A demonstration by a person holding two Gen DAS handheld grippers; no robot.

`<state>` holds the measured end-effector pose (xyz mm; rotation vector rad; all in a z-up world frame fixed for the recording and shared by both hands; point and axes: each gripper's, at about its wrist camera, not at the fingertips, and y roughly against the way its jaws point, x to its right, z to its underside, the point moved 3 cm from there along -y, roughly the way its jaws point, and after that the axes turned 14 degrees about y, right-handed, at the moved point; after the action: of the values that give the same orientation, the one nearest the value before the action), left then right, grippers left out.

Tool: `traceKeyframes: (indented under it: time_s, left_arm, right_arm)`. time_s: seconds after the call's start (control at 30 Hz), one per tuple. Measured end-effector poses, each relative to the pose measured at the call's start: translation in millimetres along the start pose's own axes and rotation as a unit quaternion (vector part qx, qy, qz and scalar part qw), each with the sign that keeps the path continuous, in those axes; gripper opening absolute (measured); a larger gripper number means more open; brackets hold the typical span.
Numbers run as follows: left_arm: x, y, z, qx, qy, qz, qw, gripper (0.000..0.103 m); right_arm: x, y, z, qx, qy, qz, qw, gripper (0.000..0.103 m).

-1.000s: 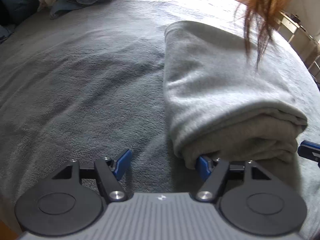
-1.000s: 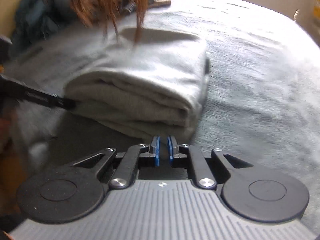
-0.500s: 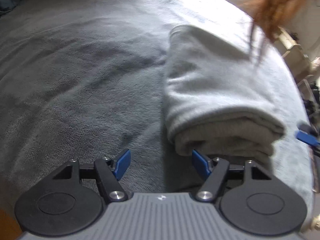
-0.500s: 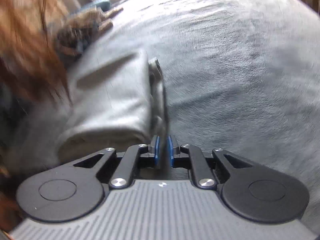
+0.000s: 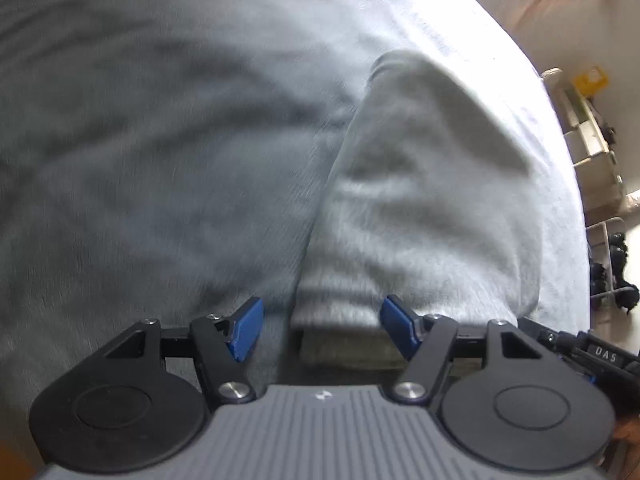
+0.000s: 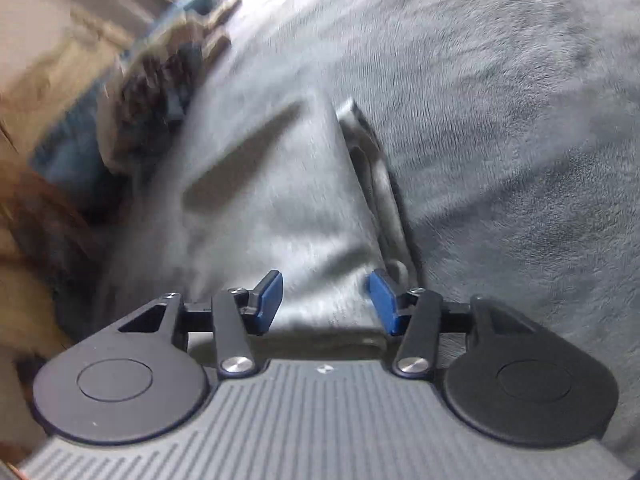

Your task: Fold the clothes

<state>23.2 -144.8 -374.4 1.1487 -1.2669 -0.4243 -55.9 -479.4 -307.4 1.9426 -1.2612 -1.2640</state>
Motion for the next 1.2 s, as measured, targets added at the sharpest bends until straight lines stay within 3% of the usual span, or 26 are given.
traceKeyframes:
  time_s: [0.07, 0.17, 0.27, 0.33, 0.4, 0.47, 0.53, 0.6, 0.7, 0.73, 0.8, 0.9, 1.03, 1.1, 1.13, 1.2]
  left_arm:
    - [-4, -1, 1, 0.003, 0.010, 0.011, 0.9999, 0.069]
    - [-3, -3, 1, 0.007, -0.001, 0.013, 0.9999, 0.069]
    - [0, -4, 1, 0.012, -0.023, 0.013, 0.9996, 0.070]
    - [1, -5, 1, 0.013, -0.032, 0.015, 0.9993, 0.071]
    - [0, -7, 1, 0.015, -0.038, 0.016, 0.9990, 0.071]
    - [0, -9, 1, 0.016, -0.046, 0.017, 0.9987, 0.072]
    - [0, -11, 1, 0.014, -0.056, 0.017, 0.9982, 0.074]
    - [1, -13, 3, 0.015, -0.068, 0.016, 0.9974, 0.075]
    - [1, -13, 1, 0.017, -0.071, 0.024, 0.9971, 0.075]
    - [1, -14, 1, 0.016, -0.072, 0.027, 0.9969, 0.075]
    - [0, -15, 1, 0.016, -0.075, 0.030, 0.9966, 0.075]
    - [1, -15, 1, 0.018, -0.083, 0.031, 0.9959, 0.075]
    - [1, -17, 3, 0.026, -0.091, 0.035, 0.9949, 0.075]
    - [0, -19, 4, 0.028, -0.095, 0.040, 0.9943, 0.075]
    - [-2, -20, 3, 0.027, -0.097, 0.042, 0.9940, 0.075]
    - [-1, -22, 2, 0.024, -0.107, 0.045, 0.9929, 0.075]
  right_arm:
    - [1, -11, 13, -0.029, 0.029, 0.023, 0.999, 0.047]
    - [12, -6, 18, -0.032, -0.013, 0.010, 0.999, 0.047]
    - [-9, 13, 6, -0.018, 0.066, 0.079, 0.995, 0.043]
    - [-35, 32, -6, 0.025, 0.147, 0.127, 0.981, 0.041]
    - [-61, 40, -13, 0.073, 0.215, 0.112, 0.967, 0.041]
    - [-86, 30, -18, 0.088, 0.281, 0.079, 0.952, 0.041]
    - [-97, 6, -10, 0.061, 0.348, 0.077, 0.932, 0.039]
    - [-83, -26, 12, -0.002, 0.387, 0.097, 0.917, 0.038]
    - [-70, -24, 23, 0.005, 0.390, 0.089, 0.917, 0.038]
    - [-75, -19, 15, -0.003, 0.389, 0.093, 0.917, 0.037]
    - [-93, -8, -2, 0.023, 0.400, 0.088, 0.912, 0.034]
    - [-131, -9, -30, 0.060, 0.429, 0.042, 0.900, 0.034]
    - [-185, -53, -44, 0.061, 0.506, -0.035, 0.860, 0.034]
    - [-198, -79, -45, 0.052, 0.536, -0.047, 0.841, 0.031]
    - [-194, -94, -46, 0.037, 0.534, -0.032, 0.844, 0.031]
    - [-168, -121, -48, -0.010, 0.506, 0.012, 0.862, 0.029]
